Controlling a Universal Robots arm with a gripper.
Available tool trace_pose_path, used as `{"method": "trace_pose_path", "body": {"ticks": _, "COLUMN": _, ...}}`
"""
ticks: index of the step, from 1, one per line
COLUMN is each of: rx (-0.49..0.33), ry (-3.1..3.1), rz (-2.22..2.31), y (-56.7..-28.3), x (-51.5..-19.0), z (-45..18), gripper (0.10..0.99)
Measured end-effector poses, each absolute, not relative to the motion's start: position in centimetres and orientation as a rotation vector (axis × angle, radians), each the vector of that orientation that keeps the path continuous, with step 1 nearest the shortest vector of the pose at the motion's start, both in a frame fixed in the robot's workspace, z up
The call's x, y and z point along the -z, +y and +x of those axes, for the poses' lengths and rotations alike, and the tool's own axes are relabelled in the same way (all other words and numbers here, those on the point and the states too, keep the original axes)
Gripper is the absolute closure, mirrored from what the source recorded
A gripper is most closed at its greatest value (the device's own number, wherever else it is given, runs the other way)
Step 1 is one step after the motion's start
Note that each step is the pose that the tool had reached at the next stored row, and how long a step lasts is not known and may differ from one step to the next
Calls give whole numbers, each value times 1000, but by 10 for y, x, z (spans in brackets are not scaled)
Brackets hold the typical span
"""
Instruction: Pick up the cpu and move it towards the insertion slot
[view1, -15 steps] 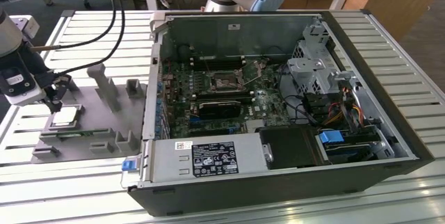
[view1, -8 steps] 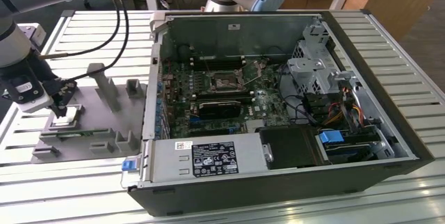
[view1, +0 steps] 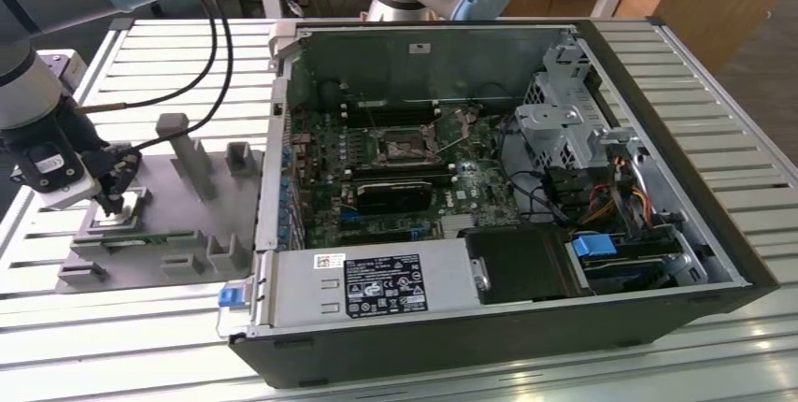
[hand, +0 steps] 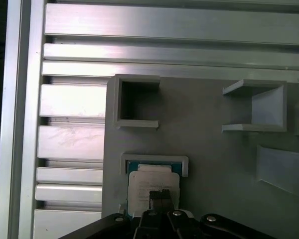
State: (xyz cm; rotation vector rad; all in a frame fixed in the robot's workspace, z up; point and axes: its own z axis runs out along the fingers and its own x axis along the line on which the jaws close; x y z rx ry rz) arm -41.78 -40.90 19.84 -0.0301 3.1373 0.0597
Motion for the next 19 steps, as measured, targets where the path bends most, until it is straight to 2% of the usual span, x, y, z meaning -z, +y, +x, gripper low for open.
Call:
{"method": "trace_pose_path", "body": {"ticks": 5, "rx": -60, "ry": 3137, "rz": -30, "y": -409, "x": -198, "z": -418, "gripper": 973}}
{"method": "trace_pose_path", "body": {"ticks": 6, "rx": -60, "ry": 3137, "rz": -30, "y": -409, "x": -198, "z": -418, "gripper": 922}}
{"method": "trace_pose_path", "body": {"ticks": 7, "rx": -60, "ry": 3137, "rz": -30, "y": -409, "x": -198, "z": -418, "gripper": 922}}
{"method": "trace_pose_path", "body": {"ticks": 9, "rx": -60, "ry": 3137, "rz": -30, "y": -409, "x": -198, "z": -418, "gripper": 796}}
{"method": "trace_pose_path", "body": {"ticks": 10, "rx": -60, "ry": 3137, "rz": -30, "y": -409, "x": -198, "z": -418, "gripper": 796}}
{"method": "trace_pose_path", "body": {"ticks": 11, "rx": -60, "ry": 3137, "rz": -30, "y": -409, "x": -198, "z": -418, "gripper": 737}}
{"method": "trace_pose_path", "body": {"ticks": 12, "rx": -60, "ry": 3137, "rz": -30, "y": -409, "x": -198, "z": -418, "gripper": 737}}
{"method": "trace_pose_path", "body": {"ticks": 14, "rx": -60, "ry": 3137, "rz": -30, "y": -409, "x": -198, "z": -418, "gripper": 620}}
{"method": "trace_pose_path", "body": {"ticks": 15, "rx": -60, "ry": 3137, "rz": -30, "y": -409, "x": -198, "z": -418, "gripper": 620}}
{"method": "trace_pose_path", "body": {"ticks": 17, "rx": -60, "ry": 3137, "rz": -30, "y": -409, "x": -198, "z": -418, "gripper": 506}}
{"method": "trace_pose_path", "body": {"ticks": 19, "rx": -60, "ry": 3137, "rz": -30, "y": -409, "x": -198, "z": -418, "gripper": 506}}
